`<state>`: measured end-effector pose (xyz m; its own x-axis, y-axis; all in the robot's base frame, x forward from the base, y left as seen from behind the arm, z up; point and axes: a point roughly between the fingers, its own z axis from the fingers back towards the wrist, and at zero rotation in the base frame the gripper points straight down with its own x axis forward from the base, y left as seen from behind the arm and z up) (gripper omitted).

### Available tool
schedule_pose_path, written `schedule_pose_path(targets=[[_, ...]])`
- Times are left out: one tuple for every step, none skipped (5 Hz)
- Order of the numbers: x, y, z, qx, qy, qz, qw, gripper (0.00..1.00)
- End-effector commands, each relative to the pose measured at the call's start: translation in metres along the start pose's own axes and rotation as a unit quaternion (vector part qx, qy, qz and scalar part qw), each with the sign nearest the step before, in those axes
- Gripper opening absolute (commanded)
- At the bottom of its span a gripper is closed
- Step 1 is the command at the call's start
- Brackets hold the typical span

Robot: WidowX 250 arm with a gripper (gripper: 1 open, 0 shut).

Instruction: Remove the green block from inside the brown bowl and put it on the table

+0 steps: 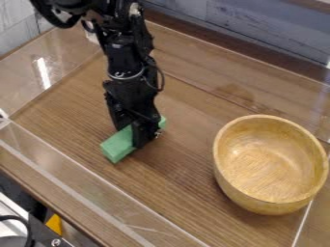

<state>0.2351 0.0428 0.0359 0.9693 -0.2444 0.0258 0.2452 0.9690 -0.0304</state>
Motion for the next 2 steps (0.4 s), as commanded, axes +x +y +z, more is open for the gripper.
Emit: schedule_pose_path(targets=[[0.0055,0.0002,0.0107,0.013,-0.022,-0.007,0.9997,0.00],[0.0055,-0.0001,0.0096,0.015,-0.022,-0.009,0.9996,0.00]])
